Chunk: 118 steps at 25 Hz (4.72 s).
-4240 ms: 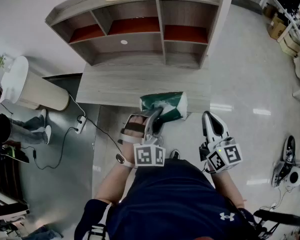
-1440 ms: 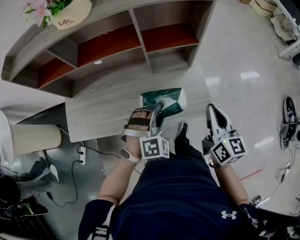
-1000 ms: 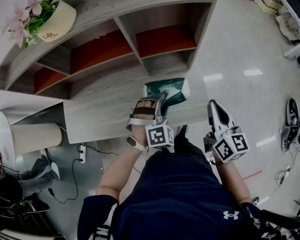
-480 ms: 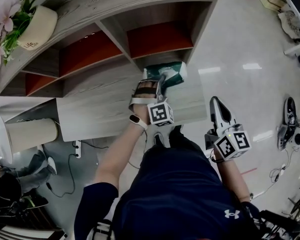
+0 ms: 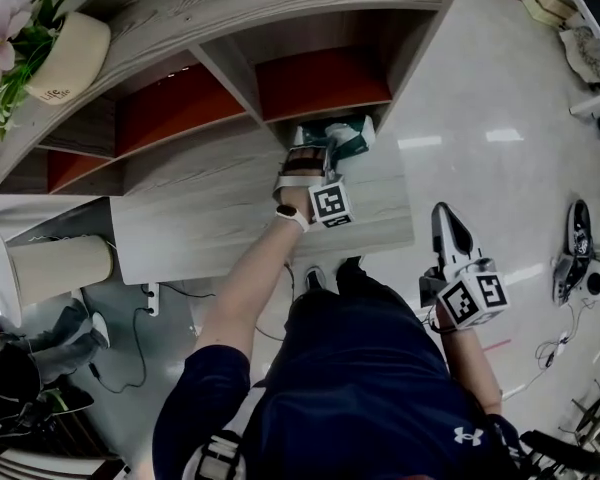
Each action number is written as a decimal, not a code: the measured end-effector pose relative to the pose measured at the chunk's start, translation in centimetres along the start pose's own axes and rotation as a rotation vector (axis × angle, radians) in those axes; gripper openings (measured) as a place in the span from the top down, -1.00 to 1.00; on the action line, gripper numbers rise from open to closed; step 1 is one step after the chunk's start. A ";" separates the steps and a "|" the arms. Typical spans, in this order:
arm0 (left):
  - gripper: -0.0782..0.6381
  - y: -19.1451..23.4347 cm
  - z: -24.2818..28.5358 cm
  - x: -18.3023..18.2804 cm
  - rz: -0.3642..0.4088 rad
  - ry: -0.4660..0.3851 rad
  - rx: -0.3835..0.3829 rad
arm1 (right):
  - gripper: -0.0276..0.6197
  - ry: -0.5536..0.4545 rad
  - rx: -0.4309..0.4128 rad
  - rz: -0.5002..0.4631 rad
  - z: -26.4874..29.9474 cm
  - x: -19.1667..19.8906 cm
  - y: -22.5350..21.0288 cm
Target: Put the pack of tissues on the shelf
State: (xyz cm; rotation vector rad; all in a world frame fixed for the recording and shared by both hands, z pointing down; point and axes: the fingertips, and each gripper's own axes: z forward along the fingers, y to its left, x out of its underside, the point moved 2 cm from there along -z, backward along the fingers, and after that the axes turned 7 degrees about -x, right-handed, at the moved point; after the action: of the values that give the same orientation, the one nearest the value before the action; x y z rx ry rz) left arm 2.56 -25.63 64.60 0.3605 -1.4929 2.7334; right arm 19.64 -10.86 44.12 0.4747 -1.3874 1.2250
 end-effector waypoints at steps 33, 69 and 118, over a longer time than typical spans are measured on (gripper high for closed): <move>-0.12 -3.0 9.5 3.7 -0.021 0.139 0.053 | 0.89 0.094 0.113 -0.015 -4.6 3.8 0.2; 0.17 12.6 -21.4 2.5 -0.598 -0.177 -0.151 | 0.89 -0.026 -0.117 -0.024 0.9 1.3 8.9; 0.74 16.3 -30.4 1.8 -0.992 -0.473 -0.149 | 0.89 -0.179 -0.167 -0.283 1.8 -4.9 14.2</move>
State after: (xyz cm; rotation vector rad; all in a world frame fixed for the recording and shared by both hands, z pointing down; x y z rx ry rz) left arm -7.13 -9.48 35.58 1.3641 -1.0882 1.7924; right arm 7.99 -8.93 34.65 0.6505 -1.5010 0.8459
